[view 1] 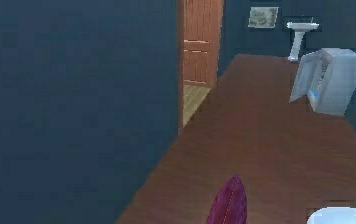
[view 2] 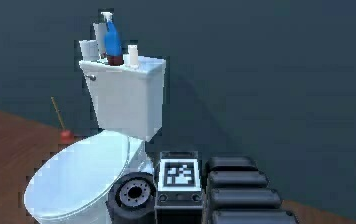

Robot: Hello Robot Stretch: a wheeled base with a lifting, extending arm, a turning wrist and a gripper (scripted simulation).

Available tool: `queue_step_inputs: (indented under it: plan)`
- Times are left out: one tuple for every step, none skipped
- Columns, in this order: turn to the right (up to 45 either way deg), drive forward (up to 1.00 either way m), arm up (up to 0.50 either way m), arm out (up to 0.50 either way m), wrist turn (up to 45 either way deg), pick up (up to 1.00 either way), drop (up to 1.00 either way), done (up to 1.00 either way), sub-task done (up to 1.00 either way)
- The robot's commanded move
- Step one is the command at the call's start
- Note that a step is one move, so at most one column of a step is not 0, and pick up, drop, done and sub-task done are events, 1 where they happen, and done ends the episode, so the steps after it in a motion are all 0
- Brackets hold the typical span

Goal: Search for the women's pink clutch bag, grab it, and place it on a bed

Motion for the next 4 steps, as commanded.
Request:
queue_step_inputs:
  plan:
    - [0.0, 0.45, 0.00, 0.00, 0.0, 0.00, 0.00, 0.00, 0.00]
    - [18.0, 0.00, 0.00, 0.00, 0.0, 0.00, 0.00, 0.00, 0.00]
    - [0.0, 1.00, 0.00, 0.00, 0.0, 0.00, 0.00, 0.00, 0.00]
    - [0.0, 0.85, 0.00, 0.00, 0.0, 0.00, 0.00, 0.00, 0.00]
